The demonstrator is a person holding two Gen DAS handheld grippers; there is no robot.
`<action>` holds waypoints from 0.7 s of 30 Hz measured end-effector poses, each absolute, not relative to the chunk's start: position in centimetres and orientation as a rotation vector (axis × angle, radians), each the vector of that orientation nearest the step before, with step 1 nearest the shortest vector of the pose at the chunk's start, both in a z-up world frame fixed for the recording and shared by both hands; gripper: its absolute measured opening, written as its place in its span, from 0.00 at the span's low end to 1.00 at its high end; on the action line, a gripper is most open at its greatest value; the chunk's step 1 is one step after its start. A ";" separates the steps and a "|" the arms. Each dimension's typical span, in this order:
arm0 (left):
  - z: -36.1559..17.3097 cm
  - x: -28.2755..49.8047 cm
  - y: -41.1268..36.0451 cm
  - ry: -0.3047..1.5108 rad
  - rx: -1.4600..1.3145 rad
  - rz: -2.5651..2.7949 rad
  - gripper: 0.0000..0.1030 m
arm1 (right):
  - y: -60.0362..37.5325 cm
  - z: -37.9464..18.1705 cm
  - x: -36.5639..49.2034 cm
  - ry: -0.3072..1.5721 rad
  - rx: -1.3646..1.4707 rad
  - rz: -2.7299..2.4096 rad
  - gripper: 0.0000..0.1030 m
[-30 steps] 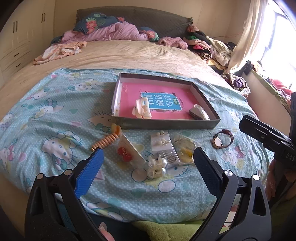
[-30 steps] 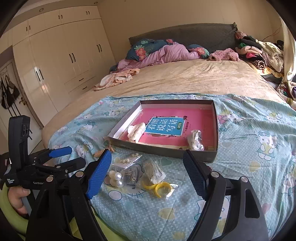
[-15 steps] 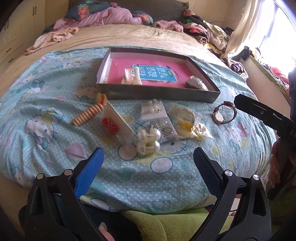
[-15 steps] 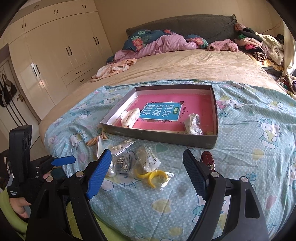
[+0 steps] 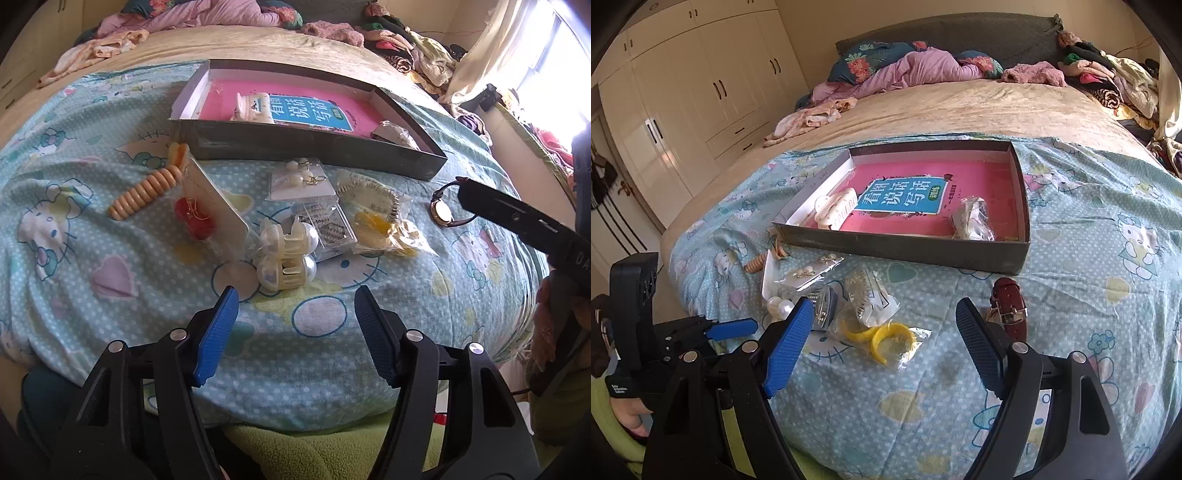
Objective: Organize jewelry
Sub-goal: 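Grasp the pearl earrings with the left tool while the right tool grasps a bag with a white tube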
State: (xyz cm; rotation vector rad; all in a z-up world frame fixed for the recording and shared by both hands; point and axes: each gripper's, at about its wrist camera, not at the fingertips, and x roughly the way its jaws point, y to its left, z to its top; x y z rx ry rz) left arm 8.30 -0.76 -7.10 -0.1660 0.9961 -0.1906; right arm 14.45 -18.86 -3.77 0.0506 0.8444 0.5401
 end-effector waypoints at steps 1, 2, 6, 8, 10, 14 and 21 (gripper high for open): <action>-7.1 8.4 -0.7 0.994 -0.165 -0.189 0.53 | -18.8 -4.0 14.6 0.849 0.049 0.542 0.76; -7.2 8.5 -0.7 0.995 -0.168 -0.191 0.51 | -18.7 -4.3 14.8 0.858 0.046 0.540 0.76; -7.5 8.9 -0.7 1.000 -0.178 -0.192 0.47 | -18.1 -5.3 15.3 0.878 0.035 0.542 0.76; -7.7 9.1 -0.7 1.005 -0.182 -0.190 0.47 | -17.9 -5.7 15.6 0.885 0.026 0.545 0.76; -7.9 9.4 -0.7 1.011 -0.186 -0.189 0.42 | -17.7 -6.0 16.0 0.893 0.020 0.547 0.76; -8.1 9.8 -0.5 1.012 -0.197 -0.181 0.39 | -17.1 -6.6 16.6 0.901 0.006 0.554 0.76; -8.4 10.5 -0.4 1.017 -0.197 -0.173 0.39 | -16.0 -7.6 17.9 0.917 -0.029 0.574 0.69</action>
